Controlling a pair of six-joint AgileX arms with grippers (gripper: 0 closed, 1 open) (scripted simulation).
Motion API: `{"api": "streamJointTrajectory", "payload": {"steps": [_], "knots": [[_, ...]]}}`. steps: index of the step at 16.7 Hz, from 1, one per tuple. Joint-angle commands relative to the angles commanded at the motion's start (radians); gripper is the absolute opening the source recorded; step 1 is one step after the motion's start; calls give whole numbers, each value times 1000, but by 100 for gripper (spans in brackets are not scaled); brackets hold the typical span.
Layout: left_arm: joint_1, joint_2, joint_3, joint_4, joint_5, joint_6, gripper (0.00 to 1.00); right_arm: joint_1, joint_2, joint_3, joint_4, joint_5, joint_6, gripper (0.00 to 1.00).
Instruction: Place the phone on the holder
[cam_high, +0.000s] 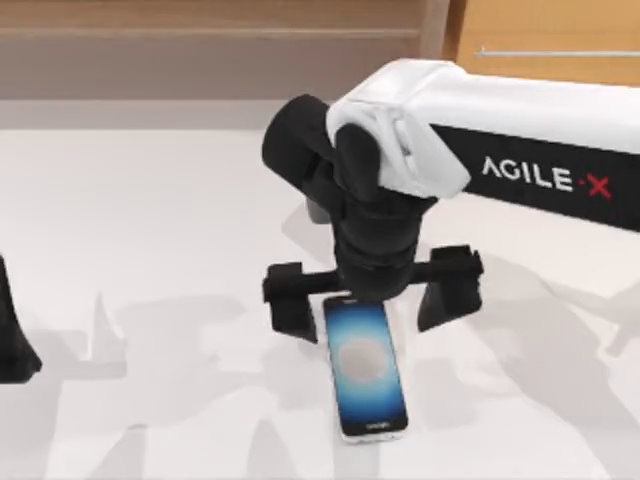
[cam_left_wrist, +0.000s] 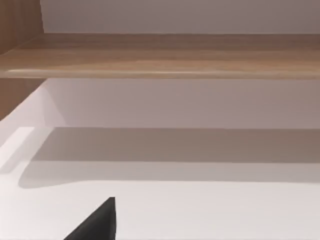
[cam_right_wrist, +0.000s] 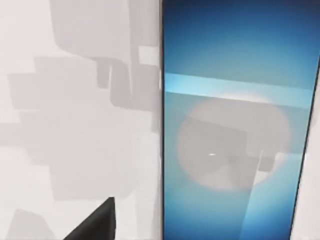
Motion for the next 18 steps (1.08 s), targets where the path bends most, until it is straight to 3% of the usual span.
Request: {"api": "streamJointTrajectory", "payload": {"steps": [8, 13, 18], "knots": [[0, 0, 0, 0, 0, 0, 100, 6, 99, -146, 248, 1, 3, 100], [0, 0, 0, 0, 0, 0, 100, 6, 109, -157, 265, 1, 4, 100], [0, 0, 0, 0, 0, 0, 100, 6, 109, -157, 265, 1, 4, 62]]}}
